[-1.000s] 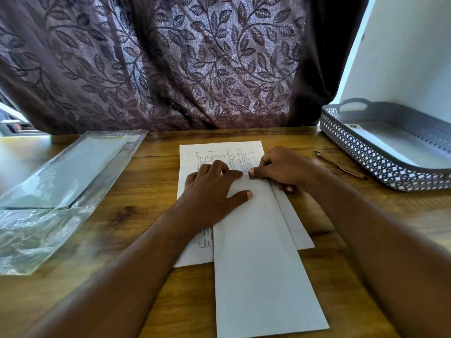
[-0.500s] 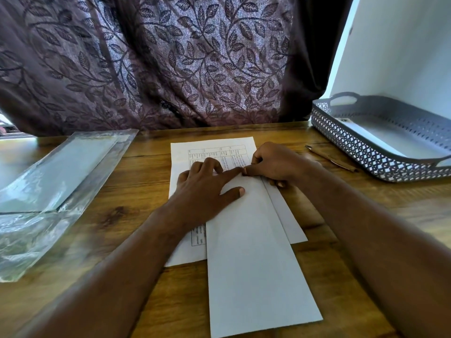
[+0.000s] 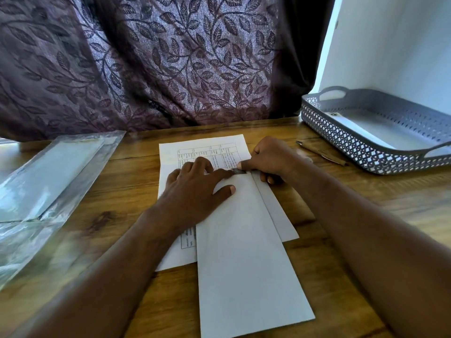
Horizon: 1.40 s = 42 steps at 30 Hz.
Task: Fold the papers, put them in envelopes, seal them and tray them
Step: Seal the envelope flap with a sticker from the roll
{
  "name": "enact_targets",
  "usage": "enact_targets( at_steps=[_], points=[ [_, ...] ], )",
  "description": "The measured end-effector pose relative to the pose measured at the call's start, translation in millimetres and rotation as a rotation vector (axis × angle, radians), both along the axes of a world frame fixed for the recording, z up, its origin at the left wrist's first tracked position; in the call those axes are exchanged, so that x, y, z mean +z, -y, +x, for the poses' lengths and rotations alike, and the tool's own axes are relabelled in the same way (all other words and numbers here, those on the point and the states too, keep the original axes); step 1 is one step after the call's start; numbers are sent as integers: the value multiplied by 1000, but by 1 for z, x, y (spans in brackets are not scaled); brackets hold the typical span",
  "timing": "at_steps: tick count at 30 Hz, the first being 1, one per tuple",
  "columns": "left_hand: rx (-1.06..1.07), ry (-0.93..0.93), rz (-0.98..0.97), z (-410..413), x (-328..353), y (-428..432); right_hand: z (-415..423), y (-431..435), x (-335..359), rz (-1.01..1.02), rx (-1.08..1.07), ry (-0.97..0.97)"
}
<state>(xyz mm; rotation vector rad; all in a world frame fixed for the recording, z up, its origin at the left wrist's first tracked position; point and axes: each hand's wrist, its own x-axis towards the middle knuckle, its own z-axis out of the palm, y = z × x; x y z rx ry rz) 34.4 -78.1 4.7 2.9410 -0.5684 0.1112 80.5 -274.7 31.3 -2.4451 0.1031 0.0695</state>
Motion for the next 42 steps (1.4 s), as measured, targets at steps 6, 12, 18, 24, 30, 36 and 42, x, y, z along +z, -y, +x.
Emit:
enact_targets(
  at_steps=[6,12,18,24,30,36,42],
  points=[
    [52,26,3,-3,-1,11,-1,0,-1,56,-29,-18],
    [75,11,27,-1,-5,14,-2,1,-2,62,-4,-5],
    [65,44,36,-3,-5,13,-5,8,1,151,68,-59],
    [61,57,24,-3,-4,14,-4,8,-1,173,22,-52],
    [63,65,4,-3,-8,15,-9,3,0,132,9,-7],
    [51,75,1,-1,-10,14,-9,1,0,106,-24,1],
    [56,84,-1,-2,-10,15,-8,0,-3,112,-52,37]
  ],
)
